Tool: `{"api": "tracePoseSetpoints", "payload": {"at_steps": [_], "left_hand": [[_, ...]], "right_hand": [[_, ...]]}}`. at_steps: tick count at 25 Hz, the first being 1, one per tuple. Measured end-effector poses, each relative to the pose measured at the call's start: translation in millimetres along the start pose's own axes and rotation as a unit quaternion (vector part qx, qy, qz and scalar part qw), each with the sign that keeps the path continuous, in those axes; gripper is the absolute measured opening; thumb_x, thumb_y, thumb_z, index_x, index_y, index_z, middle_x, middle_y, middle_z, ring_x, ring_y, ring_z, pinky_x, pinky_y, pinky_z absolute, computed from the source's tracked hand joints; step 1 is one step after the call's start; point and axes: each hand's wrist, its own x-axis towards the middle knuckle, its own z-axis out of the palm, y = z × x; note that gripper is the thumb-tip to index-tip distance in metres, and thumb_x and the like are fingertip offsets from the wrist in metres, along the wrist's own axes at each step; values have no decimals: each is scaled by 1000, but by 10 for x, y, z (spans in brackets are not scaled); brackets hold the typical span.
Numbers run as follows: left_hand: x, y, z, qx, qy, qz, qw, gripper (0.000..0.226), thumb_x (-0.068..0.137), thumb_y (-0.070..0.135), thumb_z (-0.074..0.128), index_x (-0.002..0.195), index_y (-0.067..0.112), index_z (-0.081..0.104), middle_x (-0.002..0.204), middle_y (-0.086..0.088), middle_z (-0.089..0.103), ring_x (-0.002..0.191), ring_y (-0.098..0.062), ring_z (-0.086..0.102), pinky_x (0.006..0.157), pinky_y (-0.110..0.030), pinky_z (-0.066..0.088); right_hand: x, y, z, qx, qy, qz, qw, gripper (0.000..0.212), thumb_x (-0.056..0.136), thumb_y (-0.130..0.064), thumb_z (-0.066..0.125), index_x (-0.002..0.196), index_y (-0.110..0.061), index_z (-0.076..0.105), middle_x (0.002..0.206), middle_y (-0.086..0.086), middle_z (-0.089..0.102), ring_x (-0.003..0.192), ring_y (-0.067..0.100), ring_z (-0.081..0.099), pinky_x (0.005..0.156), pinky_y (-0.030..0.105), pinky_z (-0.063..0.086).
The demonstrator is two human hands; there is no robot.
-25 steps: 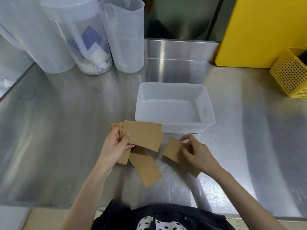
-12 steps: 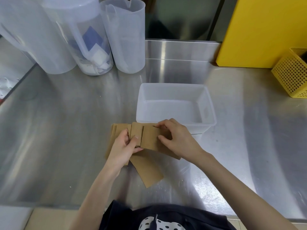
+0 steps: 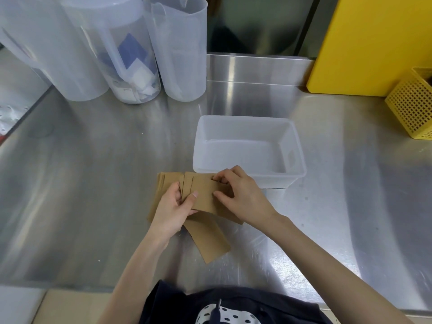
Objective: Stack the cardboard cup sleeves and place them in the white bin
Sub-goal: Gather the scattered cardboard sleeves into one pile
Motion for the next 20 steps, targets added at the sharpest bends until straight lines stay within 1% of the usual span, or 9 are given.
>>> {"api": "tracePoseSetpoints", "payload": {"at_steps": [4,7,9,11,13,15,16,18,20], "left_hand": [[-27,12,-148,15,27,6,1000,16,89,10,48,93,25,51,93,7,62,86,-5,60,60,-7,53],[-54,1,-320,2,72,12,997,18,89,9,46,93,26,50,92,8,62,85,-4,59,61,-14,54],[-54,-25,-424,-10,106,10,994,15,90,9,46,98,21,50,92,7,61,85,-4,58,63,-17,54],[-46,-59,-499,-19,132,8,991,16,89,9,46,104,16,48,92,7,60,85,-5,58,64,-16,55],[-43,-85,-530,-23,147,4,989,16,89,9,46,105,15,47,91,7,59,85,-7,57,63,-16,54],[-46,-99,-544,-24,155,0,988,15,89,9,46,104,14,47,90,6,59,84,-7,57,56,-9,53],[-46,-103,-535,-25,154,-1,988,15,89,9,46,104,14,47,90,6,59,84,-8,57,55,-7,52],[-43,-99,-523,-31,152,-3,988,16,89,9,46,105,14,47,91,6,59,85,-8,57,55,-7,52],[-42,-85,-511,-33,151,-9,988,17,90,9,46,106,14,47,95,3,59,89,-13,58,60,-14,54]], "right_hand": [[-66,20,19,37,30,20,999,26,90,-22,49,115,-13,51,102,-2,44,84,12,50,80,22,43],[-122,68,82,74,40,79,993,26,94,-28,41,112,-12,49,103,0,50,83,13,51,73,17,36],[-166,119,178,65,16,113,991,27,93,-31,42,110,-11,49,107,5,54,84,16,52,74,22,38],[-209,137,318,-24,-55,143,988,44,88,-40,50,118,-9,44,118,11,51,98,24,54,84,32,43],[-262,115,486,-138,-132,157,969,69,78,-53,56,124,-6,36,125,14,41,114,31,45,96,39,40],[-306,36,659,-205,-150,156,955,77,70,-59,60,119,-4,38,123,15,39,114,33,41,96,41,38],[-328,21,728,-224,-133,151,954,77,65,-60,65,111,-2,44,116,16,44,107,34,45,91,42,42],[-339,3,800,-258,-124,149,947,74,42,-63,74,82,-3,56,87,14,57,77,31,59,63,39,51],[-317,41,840,-247,-111,157,950,71,23,-64,73,64,-9,54,66,8,57,55,24,58,44,30,48]]}}
